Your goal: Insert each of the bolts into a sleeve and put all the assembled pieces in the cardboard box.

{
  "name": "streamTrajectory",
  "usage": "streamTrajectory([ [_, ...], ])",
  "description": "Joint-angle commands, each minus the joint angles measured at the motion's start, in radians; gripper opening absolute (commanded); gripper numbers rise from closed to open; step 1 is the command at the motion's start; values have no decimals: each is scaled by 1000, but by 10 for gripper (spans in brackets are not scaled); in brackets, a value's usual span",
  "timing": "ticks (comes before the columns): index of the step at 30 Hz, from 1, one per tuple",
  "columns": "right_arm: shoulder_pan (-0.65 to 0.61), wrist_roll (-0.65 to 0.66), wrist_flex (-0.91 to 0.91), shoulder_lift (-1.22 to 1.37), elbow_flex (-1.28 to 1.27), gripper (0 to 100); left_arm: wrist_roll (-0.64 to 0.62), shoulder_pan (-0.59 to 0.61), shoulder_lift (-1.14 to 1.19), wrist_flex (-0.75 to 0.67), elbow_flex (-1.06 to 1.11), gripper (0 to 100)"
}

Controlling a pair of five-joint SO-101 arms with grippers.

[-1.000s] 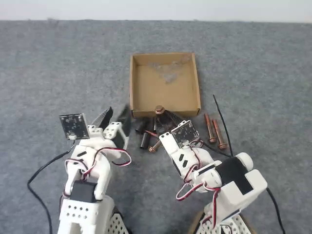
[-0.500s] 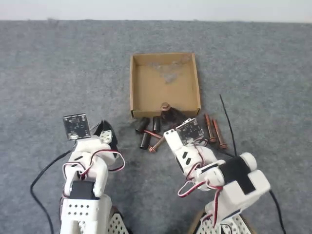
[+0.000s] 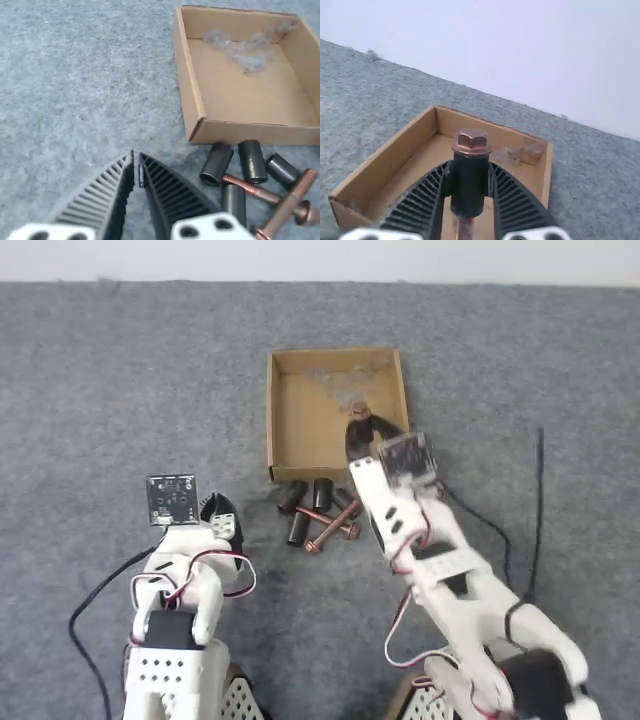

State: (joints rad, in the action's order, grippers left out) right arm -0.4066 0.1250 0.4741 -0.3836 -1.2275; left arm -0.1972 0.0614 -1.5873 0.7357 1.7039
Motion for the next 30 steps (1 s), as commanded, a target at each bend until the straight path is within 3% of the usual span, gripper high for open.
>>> streamTrajectory([
  [1, 15, -6, -306, -90, 235, 6, 26, -8, 15, 5, -12, 11],
  [6, 15, -9, -636, -12, 499, 6, 31, -8, 15, 8, -12, 11],
  [15, 87, -9, -1029, 315, 1023, 6, 31, -8, 15, 9, -12, 11],
  [23, 119, -11, -1322, 722, 1455, 8, 31, -8, 15, 9, -12, 11],
  [30, 114, -83, -1501, 889, 1659, 35, 31, -8, 15, 8, -12, 11],
])
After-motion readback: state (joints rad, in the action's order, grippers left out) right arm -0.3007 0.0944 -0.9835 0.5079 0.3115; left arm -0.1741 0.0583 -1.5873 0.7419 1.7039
